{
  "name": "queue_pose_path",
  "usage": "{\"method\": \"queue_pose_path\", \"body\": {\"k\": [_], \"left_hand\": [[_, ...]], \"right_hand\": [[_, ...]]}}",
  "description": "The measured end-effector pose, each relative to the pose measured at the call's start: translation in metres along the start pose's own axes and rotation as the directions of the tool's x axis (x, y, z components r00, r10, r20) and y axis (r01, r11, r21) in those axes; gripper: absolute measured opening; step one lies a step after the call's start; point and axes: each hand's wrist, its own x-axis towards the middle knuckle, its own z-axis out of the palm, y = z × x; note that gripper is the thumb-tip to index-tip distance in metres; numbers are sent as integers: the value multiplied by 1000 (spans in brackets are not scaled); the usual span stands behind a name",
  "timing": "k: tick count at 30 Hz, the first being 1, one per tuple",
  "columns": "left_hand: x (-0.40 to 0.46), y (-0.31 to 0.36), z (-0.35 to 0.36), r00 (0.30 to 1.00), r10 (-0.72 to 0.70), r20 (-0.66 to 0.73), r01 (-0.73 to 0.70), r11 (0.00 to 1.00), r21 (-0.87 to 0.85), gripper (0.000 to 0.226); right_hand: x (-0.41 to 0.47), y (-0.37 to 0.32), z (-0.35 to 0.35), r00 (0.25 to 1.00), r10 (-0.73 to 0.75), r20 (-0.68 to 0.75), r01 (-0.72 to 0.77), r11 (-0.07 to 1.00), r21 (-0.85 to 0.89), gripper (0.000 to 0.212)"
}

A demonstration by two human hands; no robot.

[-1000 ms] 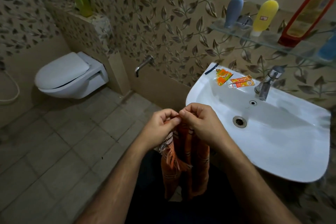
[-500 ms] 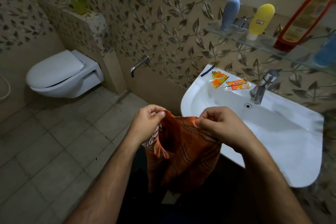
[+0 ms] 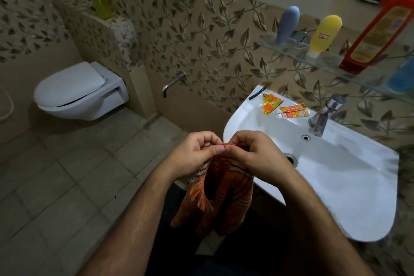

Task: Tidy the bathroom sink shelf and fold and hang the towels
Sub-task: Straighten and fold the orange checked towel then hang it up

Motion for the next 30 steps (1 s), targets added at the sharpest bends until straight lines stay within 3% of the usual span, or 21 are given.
{"method": "queue_pose_path", "body": {"k": [4,7,11,17,19,22,27,30], "left_hand": [[12,1,-12,973,103,-208,-50,968,247,12],[13,4,-28,949,103,-298,-40,977,211,12],[10,4,-27,984,21,-179,-3,995,100,5],[2,2,-7,999,-21,39,28,983,-184,51],[4,7,3,998,14,63,0,977,-211,40],[7,7,7,999,47,8,-46,989,-141,9],[14,7,-13,967,120,-225,-83,982,168,16],[15,7,-31,945,104,-311,-38,977,210,15]], "right_hand": [[-5,12,-17,991,89,105,-108,976,190,25],[-13,11,-39,992,81,98,-111,931,349,18],[-13,2,-44,1000,1,-9,2,923,384,13],[-3,-3,-17,999,-48,-13,50,969,244,14],[-1,-4,-11,998,-60,-8,60,975,216,14],[-1,-2,-11,999,-38,-19,41,972,232,14],[-11,4,-21,996,40,81,-58,971,231,24],[-21,4,-37,994,46,99,-76,945,318,30]]}}
